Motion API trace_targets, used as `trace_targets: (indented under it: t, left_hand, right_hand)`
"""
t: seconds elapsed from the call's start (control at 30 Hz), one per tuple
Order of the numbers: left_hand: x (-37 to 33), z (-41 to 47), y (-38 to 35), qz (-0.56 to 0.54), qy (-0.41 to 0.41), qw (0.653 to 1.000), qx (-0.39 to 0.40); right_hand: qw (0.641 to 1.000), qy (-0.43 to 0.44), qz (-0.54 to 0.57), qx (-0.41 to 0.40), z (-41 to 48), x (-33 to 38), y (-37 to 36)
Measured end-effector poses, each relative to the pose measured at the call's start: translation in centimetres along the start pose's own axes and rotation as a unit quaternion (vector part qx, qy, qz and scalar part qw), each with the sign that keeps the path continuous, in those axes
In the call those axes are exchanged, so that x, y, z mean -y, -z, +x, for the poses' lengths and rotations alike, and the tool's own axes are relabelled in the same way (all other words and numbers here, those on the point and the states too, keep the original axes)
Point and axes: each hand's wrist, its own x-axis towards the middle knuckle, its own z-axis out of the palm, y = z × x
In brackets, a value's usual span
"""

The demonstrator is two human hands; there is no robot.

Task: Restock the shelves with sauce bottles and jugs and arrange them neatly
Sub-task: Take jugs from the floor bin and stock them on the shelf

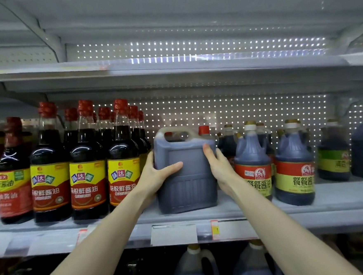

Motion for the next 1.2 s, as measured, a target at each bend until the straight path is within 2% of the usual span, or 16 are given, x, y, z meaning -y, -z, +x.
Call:
trace_targets:
  t: [0.13, 0.37, 0.5, 0.63, 0.77, 0.9, 1.2]
  left_hand:
    - [0.5, -0.7, 0.0, 0.03, -0.003, 0.999, 0.018]
    - [0.6, -1.5, 0.6, 0.001, 0.016, 0.997, 0.079]
    - [0.8, -2.0, 0.7, 0.009, -0.006, 0.997, 0.073]
    - [0.8, -3.1, 0.4, 0.041, -0.03, 0.998, 0.035]
    - [0.0, -3.2, 1.3, 0.064, 0.004, 0.998, 0.024]
    - [-0.5, -3.2, 1.7, 0.033, 0.038, 0.999, 0.018]
    - [-0.5, -4.7, -0.7, 0.08, 0.009, 0.997, -0.003]
  right_hand:
    - [0.998, 0.005, -0.056, -0.004, -3.8, 0.1, -0.9]
    - [0.99, -0.017, -0.137, -0.02, -5.1, -0.7, -2.7]
    - [0.995, -0.009, -0.1, -0.02, -4.2, -0.9, -2.7]
    - [0.998, -0.004, -0.06, 0.008, -3.3, -1.2, -2.6]
    - [0.998, -0.014, -0.054, 0.017, -2.6, -1.2, -2.9]
    - [0.997, -0.021, -0.03, 0.064, -4.4, -1.0, -3.9]
    - [0.995, 0.005, 0.005, 0.101, -3.2, -2.1, -3.3]
